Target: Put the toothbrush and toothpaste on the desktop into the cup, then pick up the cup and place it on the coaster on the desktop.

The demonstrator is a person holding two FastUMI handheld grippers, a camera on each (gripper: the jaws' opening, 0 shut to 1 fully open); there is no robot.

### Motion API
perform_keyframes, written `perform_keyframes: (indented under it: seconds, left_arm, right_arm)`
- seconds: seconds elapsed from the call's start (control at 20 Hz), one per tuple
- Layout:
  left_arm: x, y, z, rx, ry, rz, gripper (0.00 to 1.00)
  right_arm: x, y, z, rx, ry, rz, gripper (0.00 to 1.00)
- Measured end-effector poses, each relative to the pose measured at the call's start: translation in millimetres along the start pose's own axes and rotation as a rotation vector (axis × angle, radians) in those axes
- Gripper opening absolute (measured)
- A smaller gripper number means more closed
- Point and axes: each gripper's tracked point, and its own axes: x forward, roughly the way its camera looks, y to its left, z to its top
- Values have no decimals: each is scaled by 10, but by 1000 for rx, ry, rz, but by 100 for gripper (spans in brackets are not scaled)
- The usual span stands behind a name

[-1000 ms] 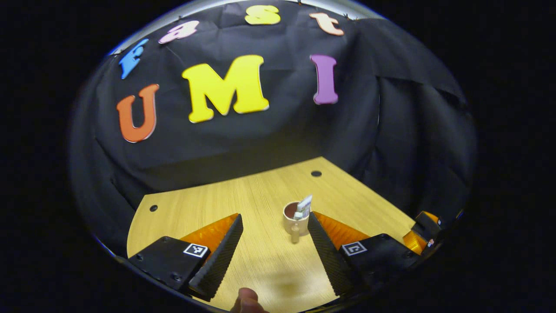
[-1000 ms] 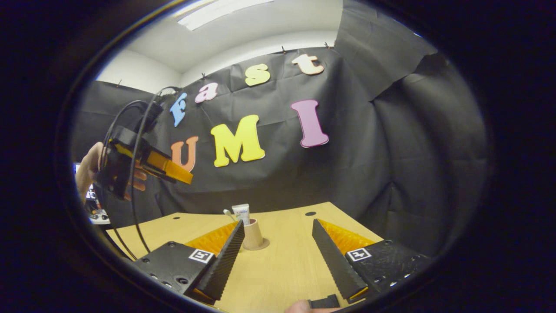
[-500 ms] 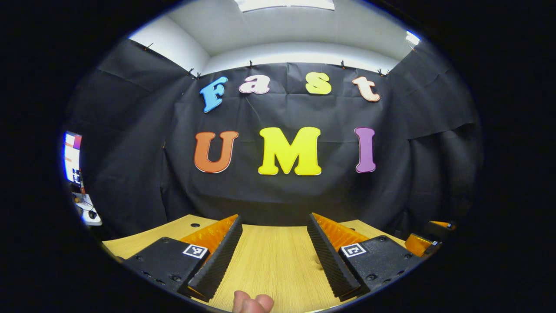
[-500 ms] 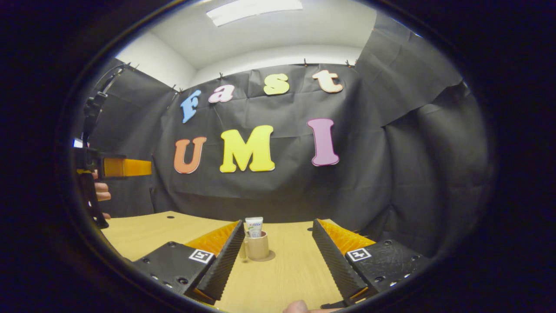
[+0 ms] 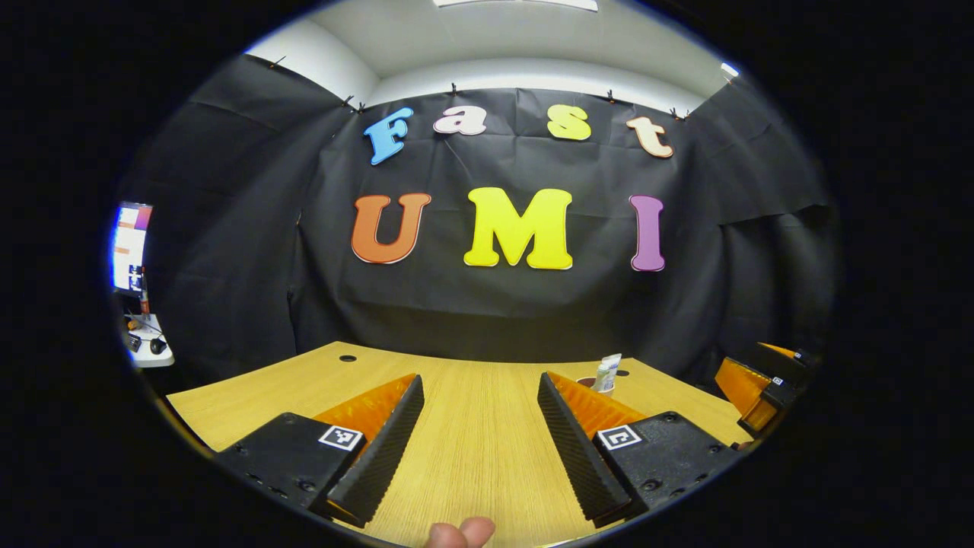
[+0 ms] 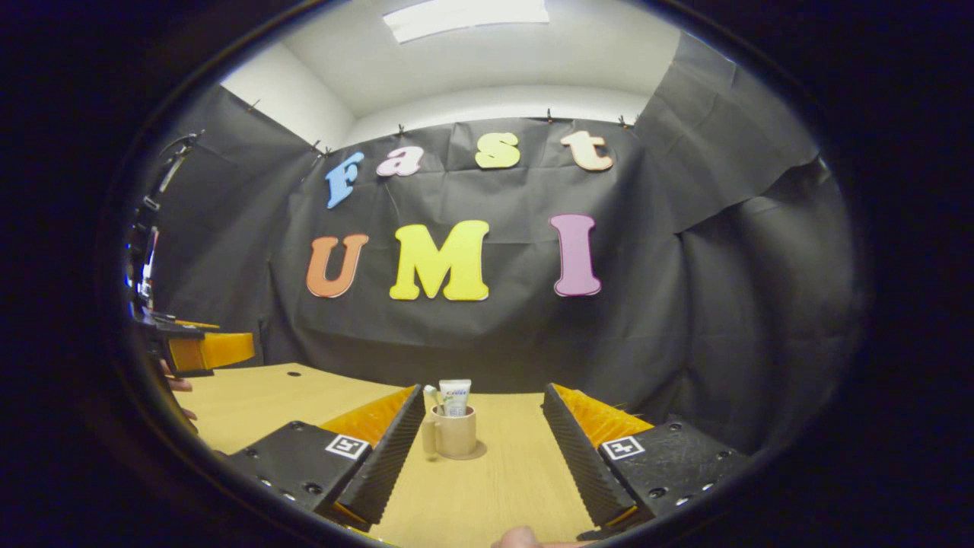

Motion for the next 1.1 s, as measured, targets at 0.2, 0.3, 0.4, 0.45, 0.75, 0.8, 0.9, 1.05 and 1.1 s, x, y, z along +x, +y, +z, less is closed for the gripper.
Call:
perform_keyframes:
  seconds: [0.2, 0.3, 0.4, 0.45, 0.75, 0.8, 0.9, 1.05, 1.1]
  left_arm:
    - [35, -1, -17, 47, -4, 0, 96]
    - [66, -42, 4, 50, -12, -11, 96]
    - [75, -85, 0, 58, -16, -20, 96]
    - [77, -99, 2, 64, -16, -23, 96]
    - [104, -160, -77, 50, 5, -38, 96]
    - [106, -160, -86, 49, 6, -36, 96]
    - [104, -161, -59, 54, 0, -33, 96]
    - [111, -189, -57, 67, -7, -31, 96]
    - [113, -203, -54, 71, -9, -31, 96]
  right_arm:
    - [14, -55, 30, -12, -9, -21, 95]
    - [13, -65, 55, -20, -18, -24, 95]
    - [18, -45, 73, -14, -22, -17, 95]
    - [26, -30, 56, -10, -18, -9, 97]
    - [50, -68, 45, -11, -9, -7, 95]
    - [57, -77, 58, -10, -12, -9, 97]
    - [57, -80, 53, -4, -12, -10, 95]
    - [84, -86, 31, -3, -7, -9, 95]
    - [85, -87, 30, -3, -7, -8, 95]
